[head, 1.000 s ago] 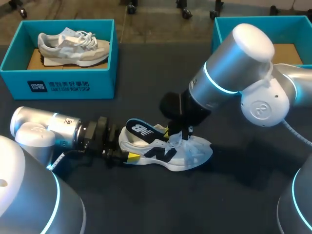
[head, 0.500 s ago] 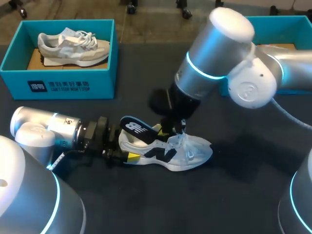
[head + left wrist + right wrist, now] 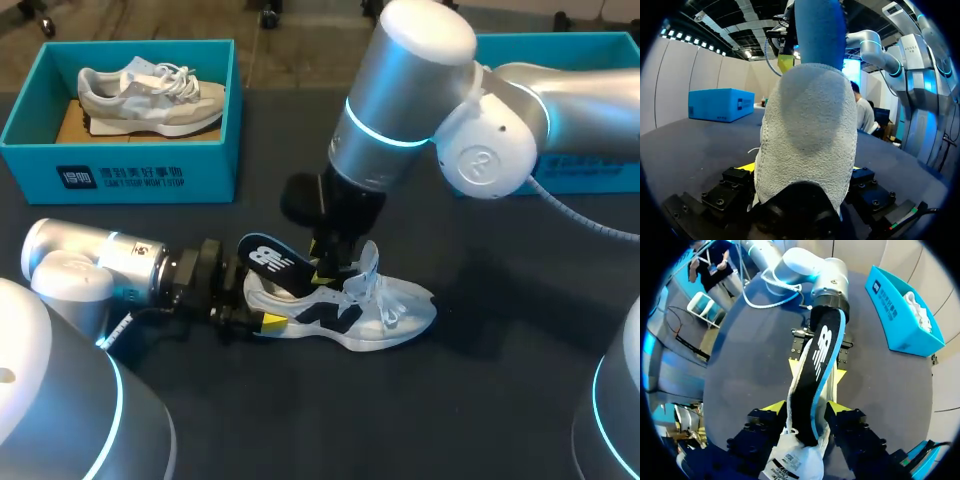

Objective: Take the shoe out of the shoebox, open the shoe tongue, remove and reinsert the insole, then place the shoe into the shoebox

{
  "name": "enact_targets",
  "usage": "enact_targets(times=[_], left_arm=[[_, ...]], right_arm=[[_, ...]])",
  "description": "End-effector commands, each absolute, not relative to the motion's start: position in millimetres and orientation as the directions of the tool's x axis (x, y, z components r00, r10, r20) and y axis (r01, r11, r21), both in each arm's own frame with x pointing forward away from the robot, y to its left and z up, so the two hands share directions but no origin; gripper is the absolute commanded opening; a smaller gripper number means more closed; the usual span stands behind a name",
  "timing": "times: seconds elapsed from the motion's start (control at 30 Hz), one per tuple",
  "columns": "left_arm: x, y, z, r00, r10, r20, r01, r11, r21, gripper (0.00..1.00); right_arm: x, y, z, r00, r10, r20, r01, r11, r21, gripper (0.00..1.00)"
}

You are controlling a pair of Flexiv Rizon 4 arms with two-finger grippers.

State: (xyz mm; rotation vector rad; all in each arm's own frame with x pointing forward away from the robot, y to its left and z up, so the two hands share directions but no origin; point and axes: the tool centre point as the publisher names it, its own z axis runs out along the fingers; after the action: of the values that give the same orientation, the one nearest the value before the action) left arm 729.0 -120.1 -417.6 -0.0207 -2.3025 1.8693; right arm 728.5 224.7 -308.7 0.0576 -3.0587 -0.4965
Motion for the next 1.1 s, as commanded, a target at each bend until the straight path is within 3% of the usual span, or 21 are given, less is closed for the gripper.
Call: enact_targets(times=[0.03,0.1,0.2,0.33,0.37,0.4,0.43,0.53,0.6,0.8,0.93,1.1], left_arm=[[730.2,-122.0,-427.2,-0.985,0.119,0.127,-0.1,0.21,-0.973,0.0],[730.2,-122.0,-427.2,-0.985,0.119,0.127,-0.1,0.21,-0.973,0.0],[730.2,-122.0,-427.2,-0.985,0.119,0.127,-0.1,0.21,-0.973,0.0],[730.2,-122.0,-427.2,-0.985,0.119,0.127,-0.1,0.21,-0.973,0.0],[730.2,-122.0,-427.2,-0.985,0.119,0.127,-0.1,0.21,-0.973,0.0],[730.2,-122.0,-427.2,-0.985,0.119,0.127,-0.1,0.21,-0.973,0.0],[730.2,-122.0,-427.2,-0.985,0.119,0.127,-0.1,0.21,-0.973,0.0],[730.2,-122.0,-427.2,-0.985,0.119,0.127,-0.1,0.21,-0.973,0.0],[730.2,-122.0,-427.2,-0.985,0.119,0.127,-0.1,0.21,-0.973,0.0],[730.2,-122.0,-427.2,-0.985,0.119,0.127,-0.1,0.21,-0.973,0.0],[730.2,-122.0,-427.2,-0.985,0.119,0.127,-0.1,0.21,-0.973,0.0],[730.2,-122.0,-427.2,-0.985,0.119,0.127,-0.1,0.21,-0.973,0.0]], right_arm=[[728.9,222.6,-308.5,-0.998,-0.015,0.065,0.008,0.94,0.341,0.54],[730.3,223.7,-308.5,-0.995,0.007,0.098,0.041,0.933,0.358,0.58],[732.1,226.9,-309.1,-0.992,0.025,0.127,0.071,0.926,0.37,0.71],[734.4,230.7,-310.3,-0.987,0.041,0.155,0.098,0.919,0.382,0.72],[734.6,231.5,-310.1,-0.985,0.048,0.165,0.108,0.92,0.377,0.86],[734.6,232.0,-309.9,-0.984,0.052,0.17,0.113,0.919,0.377,0.9],[734.6,232.4,-309.7,-0.983,0.054,0.175,0.118,0.918,0.38,0.9],[733.5,234.3,-308.1,-0.977,0.072,0.199,0.147,0.909,0.39,0.75],[732.1,235.3,-307.9,-0.973,0.092,0.213,0.17,0.908,0.383,0.7],[727.8,242.3,-311.9,-0.963,0.12,0.242,0.212,0.889,0.405,0.62],[726.4,244.3,-314.1,-0.955,0.149,0.257,0.248,0.876,0.414,0.66],[723.6,246.2,-315.0,-0.946,0.184,0.268,0.288,0.856,0.429,0.57]])
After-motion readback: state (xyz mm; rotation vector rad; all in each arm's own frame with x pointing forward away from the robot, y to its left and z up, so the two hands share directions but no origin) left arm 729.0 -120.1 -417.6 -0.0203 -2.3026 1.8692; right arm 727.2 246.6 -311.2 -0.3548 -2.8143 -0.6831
